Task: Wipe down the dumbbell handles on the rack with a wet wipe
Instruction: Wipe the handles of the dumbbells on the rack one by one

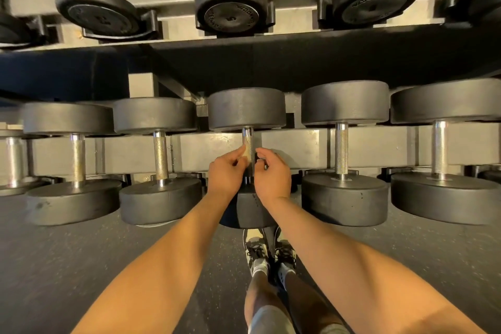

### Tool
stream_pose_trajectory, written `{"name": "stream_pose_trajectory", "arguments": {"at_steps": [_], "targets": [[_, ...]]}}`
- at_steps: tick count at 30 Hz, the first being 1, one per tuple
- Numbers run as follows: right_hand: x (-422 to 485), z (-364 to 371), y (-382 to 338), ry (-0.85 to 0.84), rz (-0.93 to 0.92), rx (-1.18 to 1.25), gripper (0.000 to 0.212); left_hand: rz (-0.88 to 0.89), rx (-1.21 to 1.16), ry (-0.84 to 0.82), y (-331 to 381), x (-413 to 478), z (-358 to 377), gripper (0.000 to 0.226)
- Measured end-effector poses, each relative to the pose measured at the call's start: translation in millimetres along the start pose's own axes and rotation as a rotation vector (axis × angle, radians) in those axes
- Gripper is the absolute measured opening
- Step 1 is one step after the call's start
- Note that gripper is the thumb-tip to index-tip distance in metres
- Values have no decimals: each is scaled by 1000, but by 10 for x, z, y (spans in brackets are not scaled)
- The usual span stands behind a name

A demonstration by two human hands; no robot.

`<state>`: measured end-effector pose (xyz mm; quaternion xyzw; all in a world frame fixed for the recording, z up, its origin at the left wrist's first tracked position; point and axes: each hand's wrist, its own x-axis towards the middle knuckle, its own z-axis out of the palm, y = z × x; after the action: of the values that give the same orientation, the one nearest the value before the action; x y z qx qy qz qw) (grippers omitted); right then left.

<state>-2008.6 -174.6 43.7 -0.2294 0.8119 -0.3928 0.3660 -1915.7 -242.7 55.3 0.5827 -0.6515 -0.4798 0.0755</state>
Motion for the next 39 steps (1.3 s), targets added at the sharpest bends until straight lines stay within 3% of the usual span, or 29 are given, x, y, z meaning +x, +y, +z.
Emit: {"name": "stream_pose_trajectory", "arguments": {"at_steps": [9, 16, 21, 24, 27, 31, 34, 39], "targets": [[-172, -149, 42, -131, 15, -68, 29, -209, 91, -76, -36, -188, -30, 29], [-196, -212, -142, -223, 60, -38, 15, -103, 24, -86, 42, -433, -12, 31], [-84, -228, -146, -190, -20, 87, 24, -80, -72, -124, 18, -372, 14, 37], [89, -154, -197, -50, -64, 102, 28, -133, -173, -4, 7, -341, -3, 40], [278, -78, -261, 49, -141, 48, 30, -153, -27, 82, 30, -326, 40, 39], [408, 121, -263, -52, -268, -56, 29, -172, 174, 152, 78, -330, 97, 40], [432, 148, -195, -58, -227, -54, 20, -179, 194, 158, 37, -326, 107, 40], [227, 5, -66, -211, -207, -165, 20, -188, 214, 142, 29, -318, 109, 39]]}}
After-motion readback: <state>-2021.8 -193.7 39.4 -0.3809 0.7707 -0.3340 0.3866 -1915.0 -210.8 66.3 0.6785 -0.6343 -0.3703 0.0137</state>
